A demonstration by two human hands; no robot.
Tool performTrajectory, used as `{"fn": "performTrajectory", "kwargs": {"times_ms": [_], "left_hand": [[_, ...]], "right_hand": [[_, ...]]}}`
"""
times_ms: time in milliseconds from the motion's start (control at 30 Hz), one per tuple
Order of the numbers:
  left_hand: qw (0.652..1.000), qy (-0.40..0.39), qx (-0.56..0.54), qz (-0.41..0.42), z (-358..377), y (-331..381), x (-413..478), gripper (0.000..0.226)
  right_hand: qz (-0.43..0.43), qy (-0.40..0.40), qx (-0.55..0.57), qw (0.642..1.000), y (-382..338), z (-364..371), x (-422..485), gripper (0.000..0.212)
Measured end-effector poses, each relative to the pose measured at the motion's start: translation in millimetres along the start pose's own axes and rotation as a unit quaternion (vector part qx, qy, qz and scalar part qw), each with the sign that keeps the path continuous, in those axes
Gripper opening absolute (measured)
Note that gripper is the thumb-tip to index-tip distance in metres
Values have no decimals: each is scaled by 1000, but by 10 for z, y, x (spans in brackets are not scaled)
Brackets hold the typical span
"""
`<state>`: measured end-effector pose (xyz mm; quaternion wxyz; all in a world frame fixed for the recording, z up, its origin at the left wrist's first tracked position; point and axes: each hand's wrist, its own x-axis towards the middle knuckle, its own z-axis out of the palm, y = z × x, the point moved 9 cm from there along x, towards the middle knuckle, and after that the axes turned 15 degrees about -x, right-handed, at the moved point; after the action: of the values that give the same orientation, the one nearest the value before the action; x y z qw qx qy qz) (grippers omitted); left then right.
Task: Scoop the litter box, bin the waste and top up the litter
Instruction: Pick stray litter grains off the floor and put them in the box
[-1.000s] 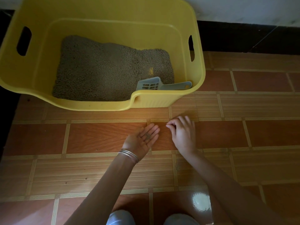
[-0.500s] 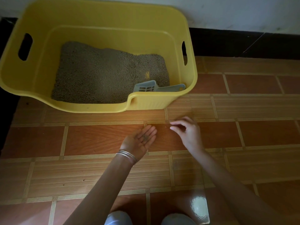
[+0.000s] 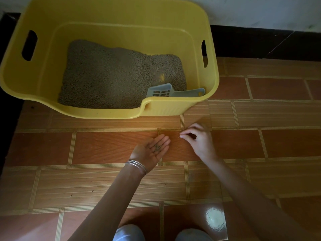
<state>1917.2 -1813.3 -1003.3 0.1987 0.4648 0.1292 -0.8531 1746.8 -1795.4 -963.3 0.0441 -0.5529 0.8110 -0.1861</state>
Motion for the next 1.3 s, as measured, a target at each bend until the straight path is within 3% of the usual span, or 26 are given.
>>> {"fn": "performTrajectory", "kwargs": {"times_ms": [300, 467, 633, 767, 900, 1300], "left_hand": [[1000, 6, 14, 3, -31, -11, 19, 33], [999, 17, 31, 6, -20, -154, 1, 32], [999, 15, 44, 2, 19, -258, -61, 33], [1000, 4, 22, -2, 100, -212, -167, 35], [1000, -10, 13, 12, 211, -128, -396, 35], [993, -102, 17, 58, 1183, 144, -1357, 35]], "right_hand": [[-31, -5, -137, 990, -213, 20, -75, 26], [-18, -53, 98, 994, -481, 6, -196, 23], [0, -37, 151, 988, -484, -258, -370, 19], [44, -17, 89, 995, -139, -577, -384, 16], [53, -35, 34, 997, 1, -919, -353, 28], [-42, 58, -129, 989, -472, -2111, 100, 46]]}}
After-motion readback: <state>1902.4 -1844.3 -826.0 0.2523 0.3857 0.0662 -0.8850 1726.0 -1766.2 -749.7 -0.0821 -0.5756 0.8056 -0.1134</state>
